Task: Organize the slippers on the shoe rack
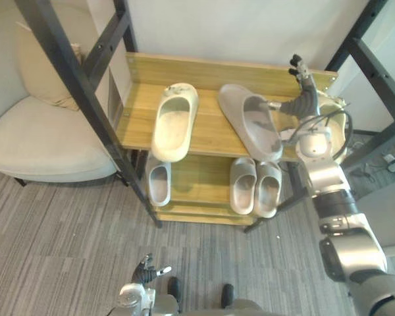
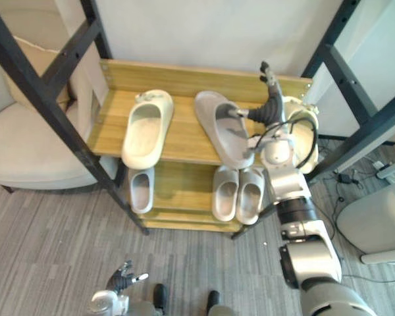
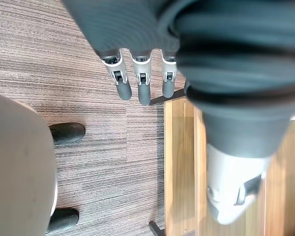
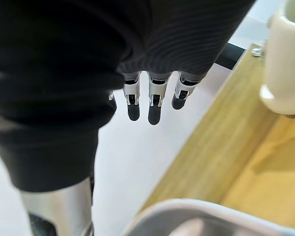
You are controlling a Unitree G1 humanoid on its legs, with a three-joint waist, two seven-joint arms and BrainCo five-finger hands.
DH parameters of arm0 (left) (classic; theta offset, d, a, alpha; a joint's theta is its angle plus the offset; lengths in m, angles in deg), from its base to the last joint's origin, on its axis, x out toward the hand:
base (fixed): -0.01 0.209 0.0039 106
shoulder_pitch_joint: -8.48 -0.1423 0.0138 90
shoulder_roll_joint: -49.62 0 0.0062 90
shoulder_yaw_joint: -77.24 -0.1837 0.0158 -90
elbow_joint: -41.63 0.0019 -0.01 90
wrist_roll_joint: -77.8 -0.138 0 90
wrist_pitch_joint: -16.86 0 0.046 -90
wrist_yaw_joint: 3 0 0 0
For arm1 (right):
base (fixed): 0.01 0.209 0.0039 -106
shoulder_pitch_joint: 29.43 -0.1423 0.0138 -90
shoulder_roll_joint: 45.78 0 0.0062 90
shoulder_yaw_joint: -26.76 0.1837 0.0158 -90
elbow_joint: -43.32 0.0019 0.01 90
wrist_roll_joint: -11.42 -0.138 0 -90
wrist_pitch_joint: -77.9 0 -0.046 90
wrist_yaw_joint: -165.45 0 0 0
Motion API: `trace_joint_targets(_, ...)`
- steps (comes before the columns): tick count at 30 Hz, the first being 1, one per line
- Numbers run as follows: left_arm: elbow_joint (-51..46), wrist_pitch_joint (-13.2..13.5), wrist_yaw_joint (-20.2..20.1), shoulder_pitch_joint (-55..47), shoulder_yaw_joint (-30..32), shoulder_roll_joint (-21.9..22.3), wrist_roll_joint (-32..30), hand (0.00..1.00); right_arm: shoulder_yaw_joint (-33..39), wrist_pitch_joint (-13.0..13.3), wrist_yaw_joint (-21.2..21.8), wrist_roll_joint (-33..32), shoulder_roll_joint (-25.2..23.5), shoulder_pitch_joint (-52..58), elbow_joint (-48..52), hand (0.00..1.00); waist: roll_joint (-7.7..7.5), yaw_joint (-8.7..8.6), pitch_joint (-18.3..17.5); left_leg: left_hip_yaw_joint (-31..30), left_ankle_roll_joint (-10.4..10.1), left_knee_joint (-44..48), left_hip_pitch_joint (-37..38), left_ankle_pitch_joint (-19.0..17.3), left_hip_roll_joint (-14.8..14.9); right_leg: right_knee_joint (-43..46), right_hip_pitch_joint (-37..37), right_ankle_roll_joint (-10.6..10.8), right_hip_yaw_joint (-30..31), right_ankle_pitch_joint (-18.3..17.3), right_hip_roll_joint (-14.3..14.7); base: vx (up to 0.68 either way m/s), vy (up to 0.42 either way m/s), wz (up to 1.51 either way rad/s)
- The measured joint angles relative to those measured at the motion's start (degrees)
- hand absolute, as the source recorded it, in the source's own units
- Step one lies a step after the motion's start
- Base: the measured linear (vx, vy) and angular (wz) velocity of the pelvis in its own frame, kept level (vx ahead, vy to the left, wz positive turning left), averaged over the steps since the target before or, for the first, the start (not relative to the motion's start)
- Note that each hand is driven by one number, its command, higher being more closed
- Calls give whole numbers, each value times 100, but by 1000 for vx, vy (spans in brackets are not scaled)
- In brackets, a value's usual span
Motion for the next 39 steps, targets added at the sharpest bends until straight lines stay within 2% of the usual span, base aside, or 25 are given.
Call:
trace_joint_targets(14,-116,34,2,30,0,-16,176,0,-220,-169,115,435,-11,-520,-820,0,17,78,224,-9,-51,-19,-54,112,6,-99,2,1,-27,-2,15,-33,-14,0)
trace_joint_targets(29,-118,58,4,177,-2,-15,352,0,-551,-252,217,441,-24,-1524,-2094,0,43,239,476,-62,-73,-45,-111,180,11,-117,-11,0,-88,-3,15,-22,-4,2)
trace_joint_targets(30,-113,59,4,187,-6,-21,388,0,-663,-246,267,440,-24,-1660,-2207,100,42,240,497,-66,-74,-45,-117,182,13,-122,-12,0,-97,-3,16,0,0,0)
trace_joint_targets(39,-96,117,8,268,-18,-35,469,0,-919,-219,369,427,-53,-2175,-2632,100,31,316,620,-117,-110,-46,-174,205,58,-141,-27,-8,-167,-8,58,-2,-6,2)
